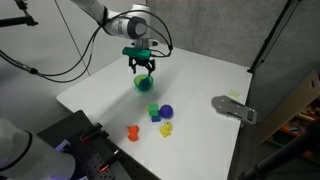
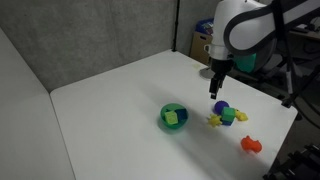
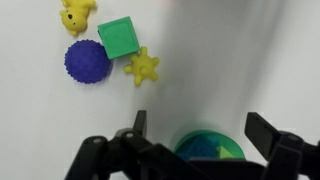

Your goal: Remove the orange toy from the green bowl and put it on the table

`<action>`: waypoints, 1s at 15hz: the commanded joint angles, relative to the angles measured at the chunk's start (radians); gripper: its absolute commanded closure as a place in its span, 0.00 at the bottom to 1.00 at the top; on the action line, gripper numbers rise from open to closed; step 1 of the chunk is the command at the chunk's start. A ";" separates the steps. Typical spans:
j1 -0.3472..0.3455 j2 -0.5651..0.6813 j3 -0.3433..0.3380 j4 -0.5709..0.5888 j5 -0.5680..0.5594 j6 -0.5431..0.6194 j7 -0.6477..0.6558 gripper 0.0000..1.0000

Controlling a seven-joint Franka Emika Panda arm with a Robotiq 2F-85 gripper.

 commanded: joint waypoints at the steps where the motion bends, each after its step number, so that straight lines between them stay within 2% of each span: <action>1: -0.018 -0.135 -0.004 -0.090 0.017 0.019 0.047 0.00; 5: -0.030 -0.281 -0.021 -0.164 0.016 -0.005 0.105 0.00; 9: -0.042 -0.412 -0.032 -0.173 0.088 -0.090 0.156 0.00; 13: -0.044 -0.480 -0.038 -0.146 0.124 -0.184 0.219 0.00; 15: -0.039 -0.464 -0.036 -0.144 0.109 -0.164 0.199 0.00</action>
